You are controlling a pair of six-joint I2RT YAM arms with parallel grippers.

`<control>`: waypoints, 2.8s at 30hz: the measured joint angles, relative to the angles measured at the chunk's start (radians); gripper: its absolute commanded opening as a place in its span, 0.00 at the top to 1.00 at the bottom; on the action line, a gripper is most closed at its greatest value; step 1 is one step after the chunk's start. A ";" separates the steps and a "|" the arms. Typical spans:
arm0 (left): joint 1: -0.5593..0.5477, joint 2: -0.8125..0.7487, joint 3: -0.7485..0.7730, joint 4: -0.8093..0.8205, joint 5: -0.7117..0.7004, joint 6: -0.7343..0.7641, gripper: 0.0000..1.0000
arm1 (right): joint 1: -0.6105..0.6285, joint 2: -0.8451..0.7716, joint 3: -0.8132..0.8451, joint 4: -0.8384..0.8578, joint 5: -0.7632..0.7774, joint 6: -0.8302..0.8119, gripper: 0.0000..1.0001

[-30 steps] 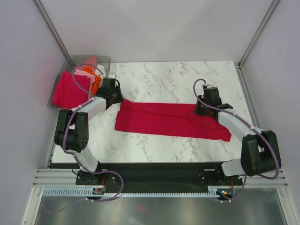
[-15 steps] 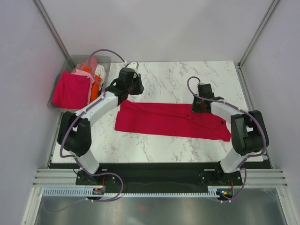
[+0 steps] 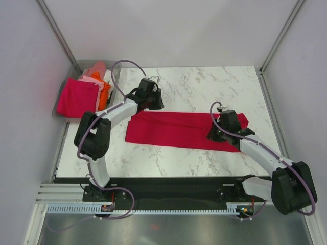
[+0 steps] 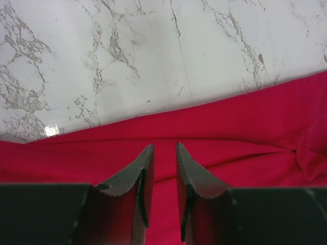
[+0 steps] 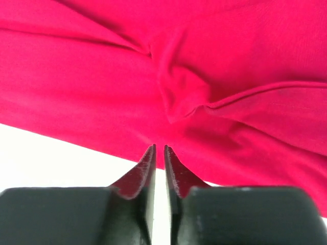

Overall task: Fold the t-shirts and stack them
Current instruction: Fold the tshirt

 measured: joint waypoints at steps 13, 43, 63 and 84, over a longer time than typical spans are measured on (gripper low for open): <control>-0.073 -0.213 -0.148 0.023 0.022 -0.014 0.68 | -0.042 0.212 0.265 -0.043 0.228 -0.036 0.74; -0.066 -0.608 -0.614 0.264 -0.286 -0.011 0.64 | 0.096 -0.279 -0.026 -0.230 0.410 0.232 0.72; -0.073 -0.593 -0.622 0.355 -0.208 -0.006 0.63 | 0.055 0.228 0.133 -0.173 0.506 0.155 0.92; -0.073 -0.598 -0.622 0.343 -0.215 -0.006 0.63 | 0.226 -0.144 0.057 -0.428 0.186 0.271 0.71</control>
